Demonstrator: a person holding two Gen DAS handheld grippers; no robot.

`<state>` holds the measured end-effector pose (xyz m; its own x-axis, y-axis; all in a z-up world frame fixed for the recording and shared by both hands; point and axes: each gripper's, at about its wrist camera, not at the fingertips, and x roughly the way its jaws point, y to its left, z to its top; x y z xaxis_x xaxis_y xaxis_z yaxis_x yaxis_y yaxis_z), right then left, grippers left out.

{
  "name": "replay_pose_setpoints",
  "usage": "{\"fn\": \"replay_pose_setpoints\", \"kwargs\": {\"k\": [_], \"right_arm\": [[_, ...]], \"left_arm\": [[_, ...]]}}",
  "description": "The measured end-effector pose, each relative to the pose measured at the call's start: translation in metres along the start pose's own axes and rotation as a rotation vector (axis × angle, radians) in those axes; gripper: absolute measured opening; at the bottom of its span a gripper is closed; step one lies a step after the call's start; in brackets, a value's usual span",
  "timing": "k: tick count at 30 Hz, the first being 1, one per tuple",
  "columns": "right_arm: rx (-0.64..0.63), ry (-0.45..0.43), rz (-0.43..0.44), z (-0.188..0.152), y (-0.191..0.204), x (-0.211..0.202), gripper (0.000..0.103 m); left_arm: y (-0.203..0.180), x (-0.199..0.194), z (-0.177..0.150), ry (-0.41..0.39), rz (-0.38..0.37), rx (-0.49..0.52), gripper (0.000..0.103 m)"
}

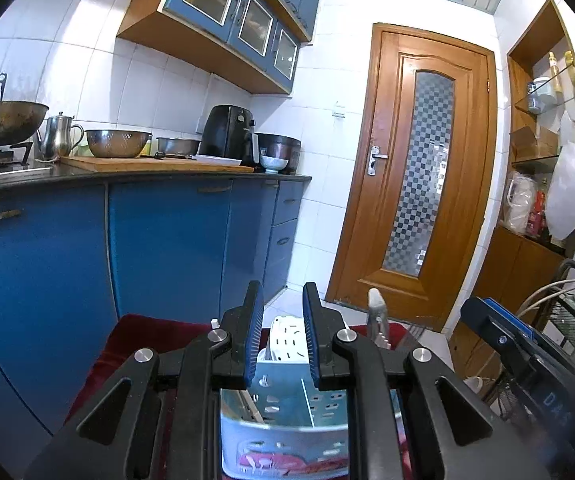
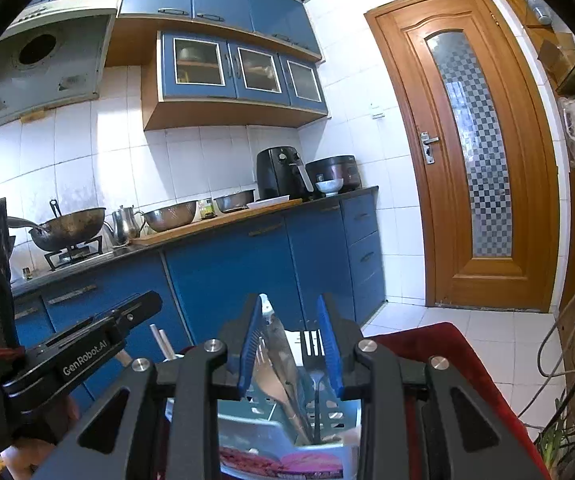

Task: Organize utensils
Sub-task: 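Lower the chopstick and fork into the holder and open both tools, then move both open tools down to the two steel forks on the blanket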

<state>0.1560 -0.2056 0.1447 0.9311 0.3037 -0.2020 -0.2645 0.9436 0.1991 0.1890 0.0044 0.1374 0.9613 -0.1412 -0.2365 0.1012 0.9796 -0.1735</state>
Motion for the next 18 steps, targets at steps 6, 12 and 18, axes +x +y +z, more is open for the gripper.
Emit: {"fn": "replay_pose_setpoints", "kwargs": {"k": [6, 12, 18], "right_arm": [[0.005, 0.011, 0.004, 0.002, 0.009, -0.027, 0.032], [0.023, 0.030, 0.027, 0.000, 0.014, -0.054, 0.032], [0.030, 0.066, 0.028, -0.011, 0.017, -0.076, 0.032]], "left_arm": [[-0.005, -0.033, 0.003, 0.010, -0.013, 0.004, 0.019], [-0.006, -0.068, 0.002, 0.026, -0.019, -0.013, 0.019], [-0.010, -0.102, -0.006, 0.057, -0.026, 0.004, 0.019]]}}
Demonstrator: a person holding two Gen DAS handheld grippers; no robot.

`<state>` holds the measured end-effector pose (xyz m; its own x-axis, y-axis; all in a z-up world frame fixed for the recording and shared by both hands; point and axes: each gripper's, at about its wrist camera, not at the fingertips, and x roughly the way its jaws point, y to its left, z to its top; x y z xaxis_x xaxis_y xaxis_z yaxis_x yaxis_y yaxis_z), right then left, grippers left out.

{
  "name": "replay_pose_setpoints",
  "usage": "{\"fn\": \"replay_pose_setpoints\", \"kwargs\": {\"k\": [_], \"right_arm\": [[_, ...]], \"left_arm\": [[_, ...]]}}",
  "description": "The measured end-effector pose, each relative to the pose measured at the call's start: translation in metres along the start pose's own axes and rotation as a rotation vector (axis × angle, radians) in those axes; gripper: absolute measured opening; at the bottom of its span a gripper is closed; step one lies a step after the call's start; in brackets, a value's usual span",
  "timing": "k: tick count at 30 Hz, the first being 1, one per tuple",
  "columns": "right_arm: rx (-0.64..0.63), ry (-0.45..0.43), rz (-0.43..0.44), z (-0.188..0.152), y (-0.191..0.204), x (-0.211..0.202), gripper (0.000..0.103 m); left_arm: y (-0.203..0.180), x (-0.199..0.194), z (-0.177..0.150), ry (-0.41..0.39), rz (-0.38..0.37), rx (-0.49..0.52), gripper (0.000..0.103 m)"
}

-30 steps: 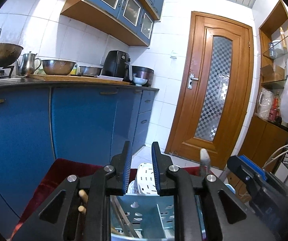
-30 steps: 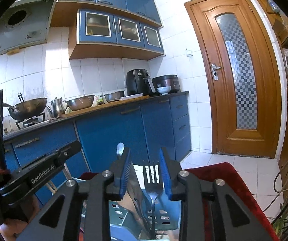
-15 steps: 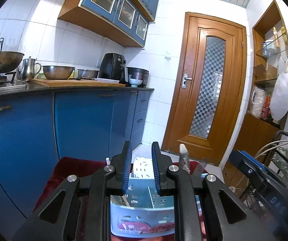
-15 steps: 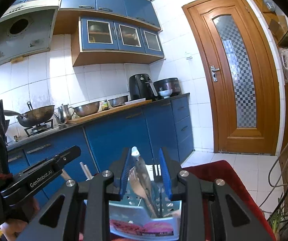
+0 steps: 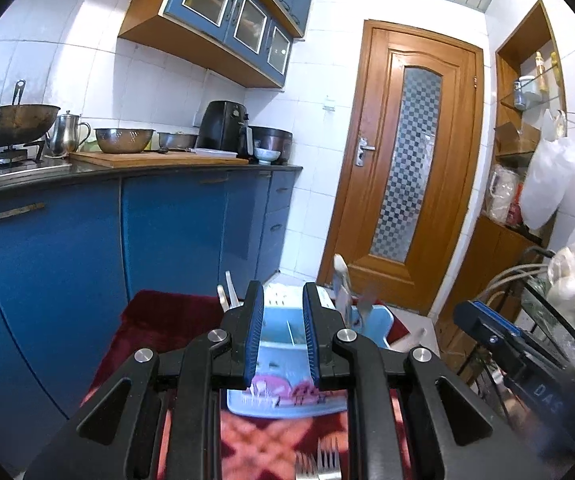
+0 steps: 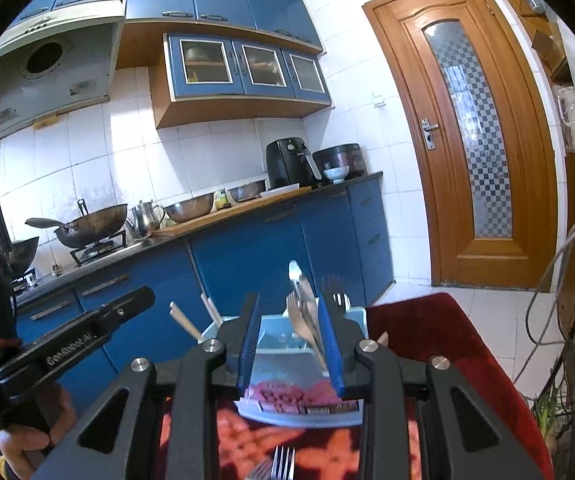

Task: Organize utensils
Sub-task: 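Move both open tools down to the two steel forks on the blanket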

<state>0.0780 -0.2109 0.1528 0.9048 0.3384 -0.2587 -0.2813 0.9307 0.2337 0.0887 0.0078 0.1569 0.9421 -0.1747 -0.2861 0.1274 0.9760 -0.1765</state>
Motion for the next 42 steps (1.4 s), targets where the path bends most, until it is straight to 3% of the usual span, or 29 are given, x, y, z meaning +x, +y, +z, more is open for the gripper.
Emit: {"fn": "replay_pose_setpoints", "kwargs": {"k": [9, 15, 33, 42], "right_arm": [[0.022, 0.074, -0.005, -0.022, 0.003, -0.023, 0.033], [0.021, 0.127, -0.024, -0.042, 0.002, -0.028, 0.033], [0.059, 0.228, -0.080, -0.079, -0.025, -0.028, 0.036], [0.091, 0.288, -0.118, -0.097, -0.042, -0.018, 0.037]], "left_arm": [[-0.007, -0.032, -0.027, 0.083, 0.000, 0.008, 0.019], [-0.007, -0.032, -0.049, 0.171, -0.013, 0.014, 0.019], [0.009, 0.034, -0.122, 0.503, -0.070, -0.099, 0.019], [0.004, 0.058, -0.143, 0.598, -0.094, -0.098, 0.019]]}}
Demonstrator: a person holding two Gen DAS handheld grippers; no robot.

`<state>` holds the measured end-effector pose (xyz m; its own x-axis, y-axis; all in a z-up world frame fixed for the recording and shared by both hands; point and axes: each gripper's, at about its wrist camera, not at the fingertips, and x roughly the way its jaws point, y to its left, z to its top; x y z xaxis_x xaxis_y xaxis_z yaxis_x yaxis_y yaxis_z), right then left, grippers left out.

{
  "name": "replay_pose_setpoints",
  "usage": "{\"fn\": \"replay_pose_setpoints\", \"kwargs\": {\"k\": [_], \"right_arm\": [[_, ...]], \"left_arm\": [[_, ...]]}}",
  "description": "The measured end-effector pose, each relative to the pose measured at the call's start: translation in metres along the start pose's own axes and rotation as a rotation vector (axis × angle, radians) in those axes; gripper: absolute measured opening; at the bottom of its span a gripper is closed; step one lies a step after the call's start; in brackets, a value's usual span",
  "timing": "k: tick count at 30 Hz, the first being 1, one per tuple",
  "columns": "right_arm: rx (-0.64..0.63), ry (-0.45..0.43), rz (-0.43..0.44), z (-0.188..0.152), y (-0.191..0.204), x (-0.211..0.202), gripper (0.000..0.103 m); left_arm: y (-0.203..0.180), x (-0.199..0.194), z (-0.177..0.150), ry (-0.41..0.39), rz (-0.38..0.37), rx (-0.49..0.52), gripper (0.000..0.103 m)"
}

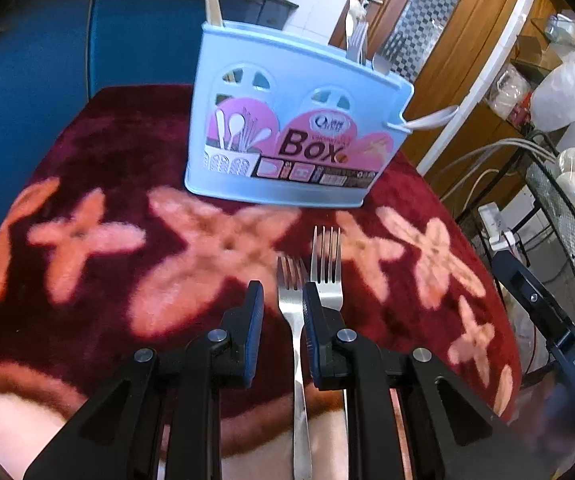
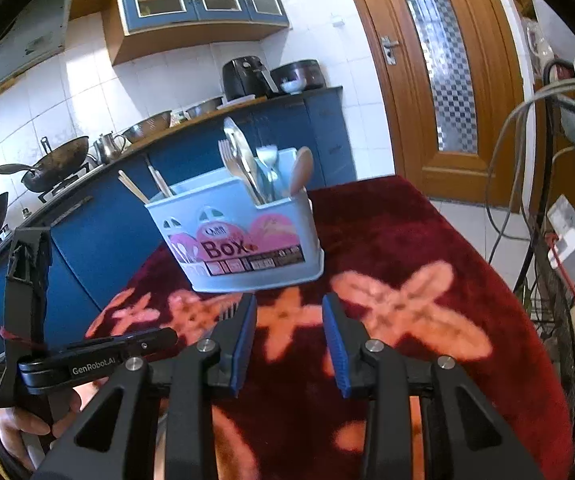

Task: Organize utensils
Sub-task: 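Move both open tools down to the two steel forks on the blanket, then grasp a steel fork with the left tool while the right tool grasps the other fork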

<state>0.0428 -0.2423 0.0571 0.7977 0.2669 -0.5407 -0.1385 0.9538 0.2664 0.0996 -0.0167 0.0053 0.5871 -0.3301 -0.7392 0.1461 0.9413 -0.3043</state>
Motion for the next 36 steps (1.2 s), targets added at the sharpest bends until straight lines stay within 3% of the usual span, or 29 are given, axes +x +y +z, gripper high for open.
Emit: {"fn": "replay_pose_setpoints", "kwargs": {"k": [11, 16, 28, 36], "right_arm": [[0.034, 0.037, -0.011, -0.008, -0.017, 0.010, 0.038], [0.050, 0.044, -0.020, -0.010, -0.025, 0.012, 0.038], [0.054, 0.059, -0.008, -0.012, -0.025, 0.016, 0.038], [0.049, 0.062, -0.007, -0.013, -0.023, 0.017, 0.038]], "left_arm": [[-0.005, 0.030, 0.000, 0.107, 0.000, 0.018, 0.019], [-0.008, 0.040, 0.003, 0.127, -0.009, 0.040, 0.024], [-0.009, 0.043, 0.005, 0.094, -0.032, 0.043, 0.022], [-0.017, 0.041, 0.002, 0.087, 0.005, 0.090, 0.023]]}}
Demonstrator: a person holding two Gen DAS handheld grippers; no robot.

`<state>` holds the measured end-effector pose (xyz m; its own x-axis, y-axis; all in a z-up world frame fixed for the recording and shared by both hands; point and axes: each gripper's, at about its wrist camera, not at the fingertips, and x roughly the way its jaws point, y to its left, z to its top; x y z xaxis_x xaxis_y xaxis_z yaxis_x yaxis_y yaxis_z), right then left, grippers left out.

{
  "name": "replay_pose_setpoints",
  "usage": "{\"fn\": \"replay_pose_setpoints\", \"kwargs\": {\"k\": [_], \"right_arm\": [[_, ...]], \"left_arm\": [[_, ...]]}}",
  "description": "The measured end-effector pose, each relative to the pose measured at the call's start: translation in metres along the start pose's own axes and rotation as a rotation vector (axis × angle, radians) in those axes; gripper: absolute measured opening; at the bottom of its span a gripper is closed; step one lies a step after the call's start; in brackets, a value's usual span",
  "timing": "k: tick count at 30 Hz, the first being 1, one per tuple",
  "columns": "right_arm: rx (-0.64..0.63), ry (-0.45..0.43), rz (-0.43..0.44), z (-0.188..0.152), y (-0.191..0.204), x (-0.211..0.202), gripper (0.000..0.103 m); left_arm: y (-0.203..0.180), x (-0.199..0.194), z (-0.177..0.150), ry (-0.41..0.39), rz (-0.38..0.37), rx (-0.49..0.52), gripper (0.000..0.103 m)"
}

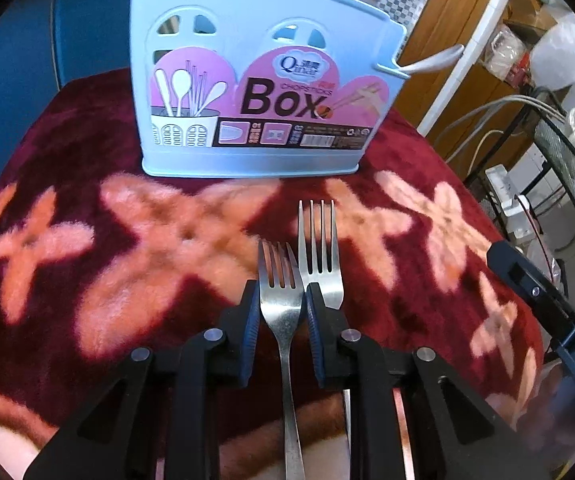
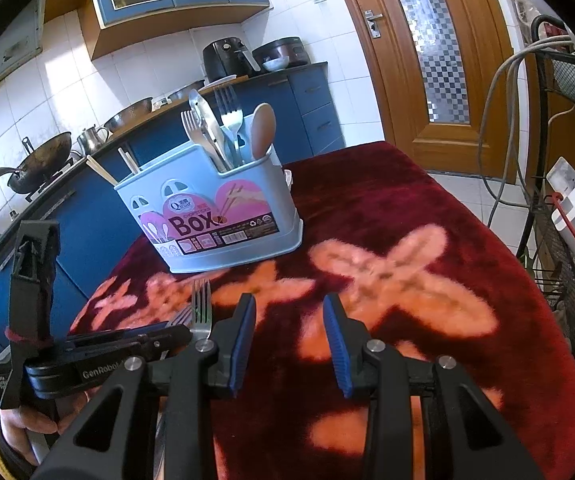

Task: Organize utensils
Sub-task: 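Grasp a steel fork with the left tool while the right tool grasps the other fork, then lift the forks up over the blue holder with both tools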

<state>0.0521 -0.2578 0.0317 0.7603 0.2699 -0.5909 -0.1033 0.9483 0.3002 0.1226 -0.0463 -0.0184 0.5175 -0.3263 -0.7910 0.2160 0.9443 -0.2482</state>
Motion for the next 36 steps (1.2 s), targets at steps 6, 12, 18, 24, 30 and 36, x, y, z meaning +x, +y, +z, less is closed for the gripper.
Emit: {"fn": "replay_pose_setpoints", "kwargs": {"k": [6, 12, 18, 24, 30, 36], "right_arm": [[-0.004, 0.004, 0.003, -0.001, 0.002, 0.000, 0.038], [-0.031, 0.025, 0.026, 0.001, 0.010, 0.005, 0.038], [-0.072, 0.082, 0.060, 0.004, 0.027, 0.025, 0.038], [-0.103, 0.155, 0.104, 0.005, 0.046, 0.053, 0.040], [-0.112, 0.227, 0.121, 0.005, 0.057, 0.080, 0.040], [-0.085, 0.265, 0.143, 0.003, 0.059, 0.095, 0.039]], "left_arm": [[0.010, 0.002, 0.003, -0.007, -0.049, -0.055, 0.022], [0.014, -0.020, 0.000, -0.095, 0.005, -0.059, 0.022], [0.031, -0.040, 0.002, -0.153, 0.082, -0.093, 0.022], [0.044, -0.056, 0.000, -0.211, 0.051, -0.127, 0.022], [0.055, -0.071, -0.002, -0.274, 0.020, -0.137, 0.022], [0.064, -0.077, -0.004, -0.298, -0.006, -0.150, 0.022]]}}
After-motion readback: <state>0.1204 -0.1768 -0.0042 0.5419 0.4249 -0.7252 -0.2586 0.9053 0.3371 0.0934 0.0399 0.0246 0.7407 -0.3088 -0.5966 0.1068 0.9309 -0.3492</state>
